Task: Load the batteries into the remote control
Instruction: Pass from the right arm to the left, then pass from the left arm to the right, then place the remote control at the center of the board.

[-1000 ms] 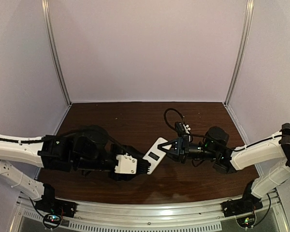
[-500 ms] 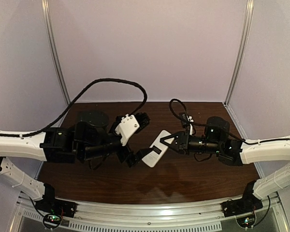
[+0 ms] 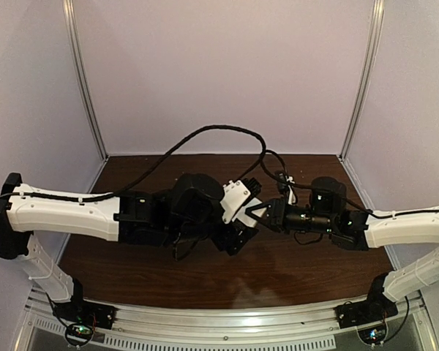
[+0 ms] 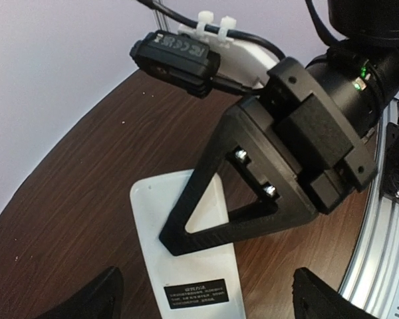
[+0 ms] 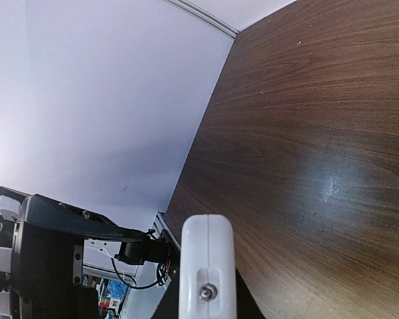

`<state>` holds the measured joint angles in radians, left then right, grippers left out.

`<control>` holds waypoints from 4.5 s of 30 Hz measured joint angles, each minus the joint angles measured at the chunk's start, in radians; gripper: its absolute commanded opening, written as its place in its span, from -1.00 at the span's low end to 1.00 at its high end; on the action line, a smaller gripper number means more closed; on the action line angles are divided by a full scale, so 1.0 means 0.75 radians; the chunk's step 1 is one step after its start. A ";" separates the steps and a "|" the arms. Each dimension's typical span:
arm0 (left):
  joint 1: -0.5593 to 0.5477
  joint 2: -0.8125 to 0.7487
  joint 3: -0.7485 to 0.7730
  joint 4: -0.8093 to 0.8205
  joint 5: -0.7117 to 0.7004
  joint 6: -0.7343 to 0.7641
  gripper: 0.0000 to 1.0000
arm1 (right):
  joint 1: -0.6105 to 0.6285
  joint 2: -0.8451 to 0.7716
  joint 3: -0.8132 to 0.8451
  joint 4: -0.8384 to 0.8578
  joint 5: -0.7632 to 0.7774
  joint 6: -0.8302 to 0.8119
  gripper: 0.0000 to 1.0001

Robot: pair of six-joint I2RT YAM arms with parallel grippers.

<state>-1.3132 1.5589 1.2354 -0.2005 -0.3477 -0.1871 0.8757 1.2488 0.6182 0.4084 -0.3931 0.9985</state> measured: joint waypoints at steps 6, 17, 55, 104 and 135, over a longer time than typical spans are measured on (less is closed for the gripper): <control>0.026 0.070 0.047 -0.071 -0.005 -0.044 0.48 | 0.005 -0.022 0.000 0.004 0.012 0.006 -1.00; 0.105 0.113 0.115 -0.153 0.112 -0.107 0.39 | 0.005 -0.030 0.000 0.015 0.037 0.028 -0.99; 0.311 -0.153 0.031 0.005 0.918 -0.018 -0.35 | -0.056 -0.370 0.099 0.023 -0.108 -0.463 0.96; 0.537 -0.528 -0.261 0.336 0.962 -0.129 0.95 | 0.032 -0.164 0.457 -0.519 -0.075 -0.814 -0.65; 0.845 -0.509 -0.518 0.048 0.456 -0.413 0.95 | 0.027 0.773 0.920 -1.293 0.290 -1.019 -0.69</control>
<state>-0.6796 1.1770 0.8467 -0.1642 -0.0059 -0.4969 0.8963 1.8286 1.3083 -0.5617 -0.1753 0.2344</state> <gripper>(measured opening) 0.975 0.570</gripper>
